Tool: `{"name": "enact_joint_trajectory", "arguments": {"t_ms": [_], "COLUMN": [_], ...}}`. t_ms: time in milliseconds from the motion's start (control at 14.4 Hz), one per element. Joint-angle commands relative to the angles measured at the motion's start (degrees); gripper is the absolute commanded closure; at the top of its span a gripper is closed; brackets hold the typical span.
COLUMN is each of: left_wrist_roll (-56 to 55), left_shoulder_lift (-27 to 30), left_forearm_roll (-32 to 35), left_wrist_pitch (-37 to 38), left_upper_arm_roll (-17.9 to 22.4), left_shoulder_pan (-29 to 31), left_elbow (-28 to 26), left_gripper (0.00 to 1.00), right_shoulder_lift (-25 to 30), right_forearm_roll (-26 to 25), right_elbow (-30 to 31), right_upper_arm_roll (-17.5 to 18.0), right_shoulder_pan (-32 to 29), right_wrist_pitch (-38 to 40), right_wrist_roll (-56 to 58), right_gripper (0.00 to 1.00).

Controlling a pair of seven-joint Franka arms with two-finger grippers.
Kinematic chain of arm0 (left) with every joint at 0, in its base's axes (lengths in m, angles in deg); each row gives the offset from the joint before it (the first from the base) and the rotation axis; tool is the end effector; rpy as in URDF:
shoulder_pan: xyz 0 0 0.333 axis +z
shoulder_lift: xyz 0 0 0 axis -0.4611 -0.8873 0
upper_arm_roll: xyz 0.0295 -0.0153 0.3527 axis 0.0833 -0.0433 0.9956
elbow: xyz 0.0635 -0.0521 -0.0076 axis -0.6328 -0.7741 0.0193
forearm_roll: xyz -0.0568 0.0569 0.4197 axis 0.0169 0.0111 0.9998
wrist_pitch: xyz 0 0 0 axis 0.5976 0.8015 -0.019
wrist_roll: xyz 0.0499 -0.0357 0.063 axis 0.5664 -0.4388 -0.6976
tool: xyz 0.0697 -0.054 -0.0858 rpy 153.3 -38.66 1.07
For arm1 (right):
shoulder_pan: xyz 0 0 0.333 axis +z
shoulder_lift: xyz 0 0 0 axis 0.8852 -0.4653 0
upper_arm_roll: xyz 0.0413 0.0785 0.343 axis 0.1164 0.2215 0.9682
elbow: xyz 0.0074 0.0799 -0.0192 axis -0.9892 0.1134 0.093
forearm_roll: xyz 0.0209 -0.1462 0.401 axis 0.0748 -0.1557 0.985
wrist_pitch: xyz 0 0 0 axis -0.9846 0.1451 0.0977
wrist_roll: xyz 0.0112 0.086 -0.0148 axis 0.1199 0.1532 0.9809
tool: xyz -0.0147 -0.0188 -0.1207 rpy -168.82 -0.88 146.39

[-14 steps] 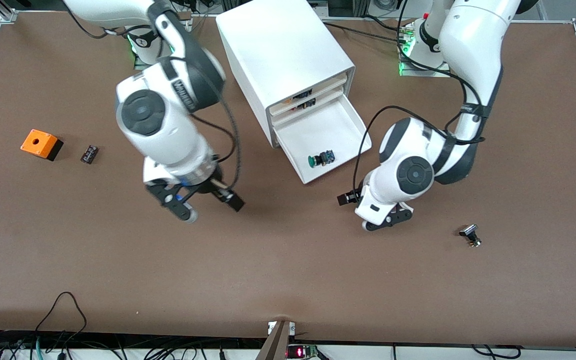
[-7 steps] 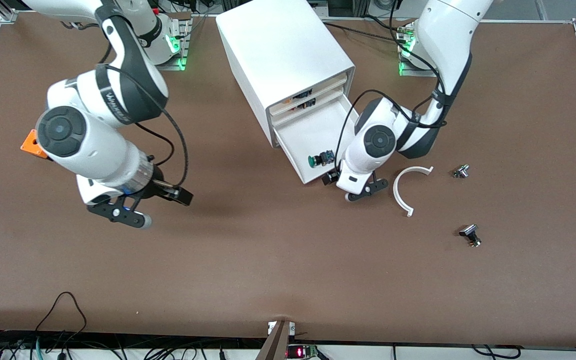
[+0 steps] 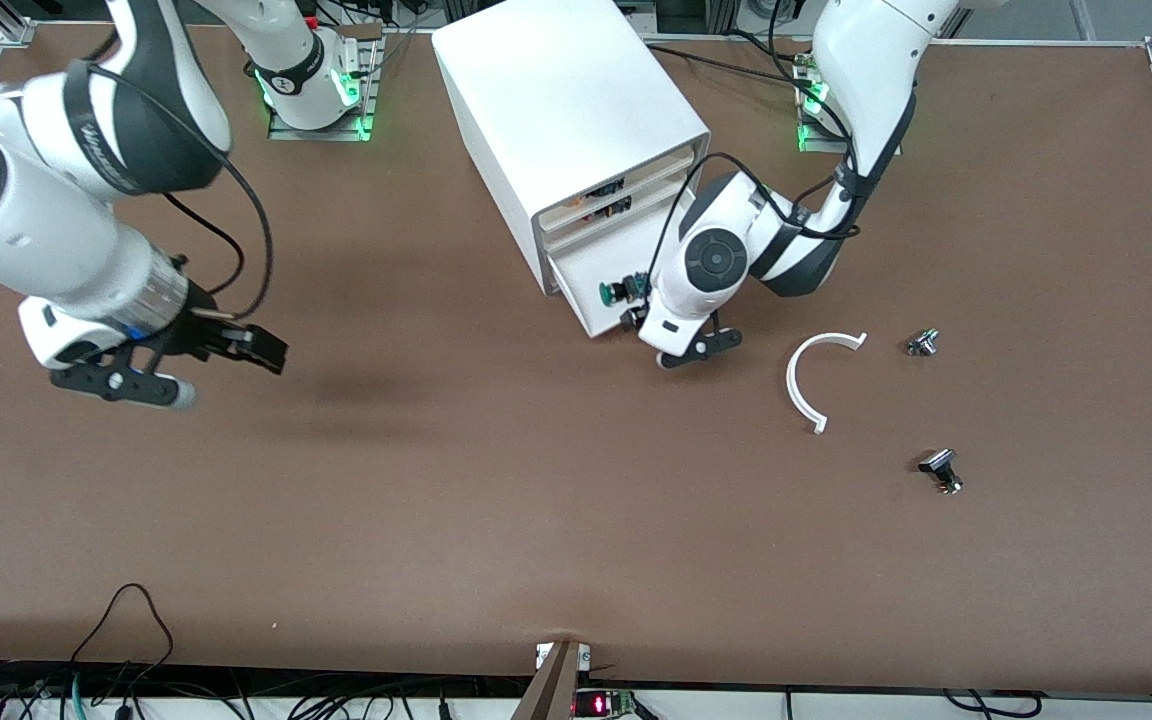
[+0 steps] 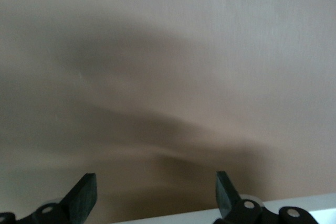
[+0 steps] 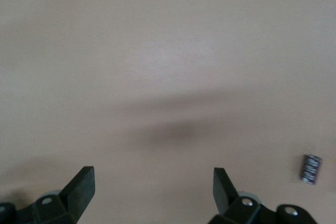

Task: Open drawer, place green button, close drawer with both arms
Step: 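Push the drawer fully closed with the left gripper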

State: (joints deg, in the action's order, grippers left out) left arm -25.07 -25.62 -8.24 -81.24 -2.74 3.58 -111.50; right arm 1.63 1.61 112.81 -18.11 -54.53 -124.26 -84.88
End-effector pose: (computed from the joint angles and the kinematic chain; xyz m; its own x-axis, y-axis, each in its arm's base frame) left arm 0.5220 -0.4104 0.2149 0.9087 0.3266 -0.2600 0.3336 -0.9425 -0.0179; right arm 0.6667 0.1307 0.5215 0.9866 -0.1584 0.0381 -0.1576 -0.9872 -0.0251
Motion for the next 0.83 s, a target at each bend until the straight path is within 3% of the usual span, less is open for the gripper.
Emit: {"name": "enact_joint_trajectory", "arguments": {"t_ms": [0, 555, 763], "left_wrist_roll": [-0.9, -0.9, -0.9], "left_shoulder_lift": [2.0, 1.5, 0.7], "left_forearm_roll": [0.2, -3.9, -4.3], "left_wrist_pitch": [2.3, 5.1, 5.1], "left_upper_arm_roll": [-2.6, -6.4, -7.2], "left_shoulder_pan": [0.2, -0.2, -0.2], "left_elbow": [-1.9, -1.8, -1.7], "left_gripper": [0.01, 0.01, 0.01], "right_shoulder_lift": [8.7, 17.6, 17.1], "right_forearm_roll": [-0.1, -0.1, -0.1], "right_elbow": [9.2, 9.5, 3.7], "right_upper_arm_roll": [0.8, 0.6, 0.7], "right_shoulder_pan": [-2.5, -5.4, -5.4], "right_wrist_pitch": [-2.0, 6.9, 12.2], "right_wrist_roll": [2.9, 8.0, 9.7], "right_gripper": [0.00, 0.00, 0.00]}}
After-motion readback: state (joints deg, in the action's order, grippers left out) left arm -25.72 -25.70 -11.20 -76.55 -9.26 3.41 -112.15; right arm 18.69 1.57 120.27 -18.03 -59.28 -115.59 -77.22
